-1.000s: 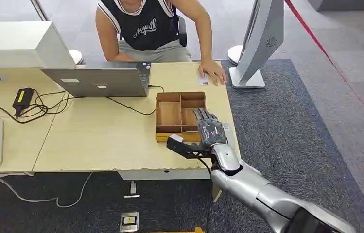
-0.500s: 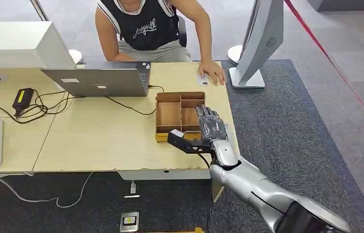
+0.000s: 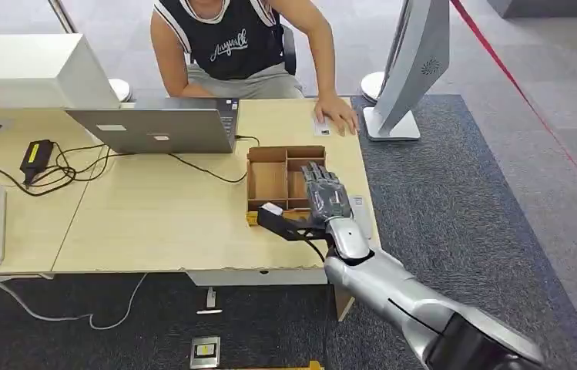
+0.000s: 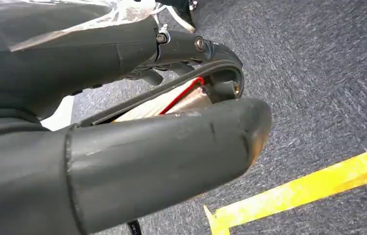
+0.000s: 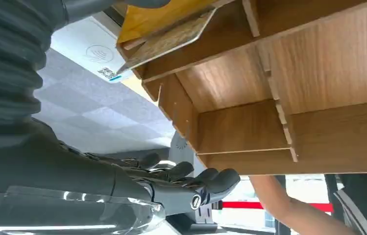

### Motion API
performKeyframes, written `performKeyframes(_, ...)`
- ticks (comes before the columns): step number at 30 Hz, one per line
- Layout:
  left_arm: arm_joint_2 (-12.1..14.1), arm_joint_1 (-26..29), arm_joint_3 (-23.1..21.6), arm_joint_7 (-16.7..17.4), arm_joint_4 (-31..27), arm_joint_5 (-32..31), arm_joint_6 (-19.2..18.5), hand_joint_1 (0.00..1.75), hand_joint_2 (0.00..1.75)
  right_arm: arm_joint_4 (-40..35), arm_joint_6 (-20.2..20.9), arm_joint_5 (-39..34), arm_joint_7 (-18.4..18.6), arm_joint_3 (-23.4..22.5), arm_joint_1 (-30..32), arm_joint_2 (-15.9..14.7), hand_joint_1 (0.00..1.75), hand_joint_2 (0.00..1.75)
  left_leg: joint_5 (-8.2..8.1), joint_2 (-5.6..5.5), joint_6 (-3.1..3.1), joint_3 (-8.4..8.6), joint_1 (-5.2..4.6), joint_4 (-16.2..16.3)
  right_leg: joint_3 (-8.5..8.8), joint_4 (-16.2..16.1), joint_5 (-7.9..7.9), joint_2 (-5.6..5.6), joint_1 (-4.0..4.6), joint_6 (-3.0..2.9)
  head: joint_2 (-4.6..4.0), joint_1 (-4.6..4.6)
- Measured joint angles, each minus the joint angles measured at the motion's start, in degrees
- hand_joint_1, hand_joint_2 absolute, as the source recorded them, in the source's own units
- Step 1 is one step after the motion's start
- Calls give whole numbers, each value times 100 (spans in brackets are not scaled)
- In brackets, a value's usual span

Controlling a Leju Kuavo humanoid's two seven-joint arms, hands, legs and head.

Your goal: Pass the card to the sensor for recognition and then transmit it.

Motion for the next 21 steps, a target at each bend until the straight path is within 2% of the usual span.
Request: performKeyframes(21,0,3,0,-37,2,-20,0,0,0,350,-2,-129,-142,-39,-21,59,0,175,0,0,0,0,0,0,0,0,0,0,0,0,2,0)
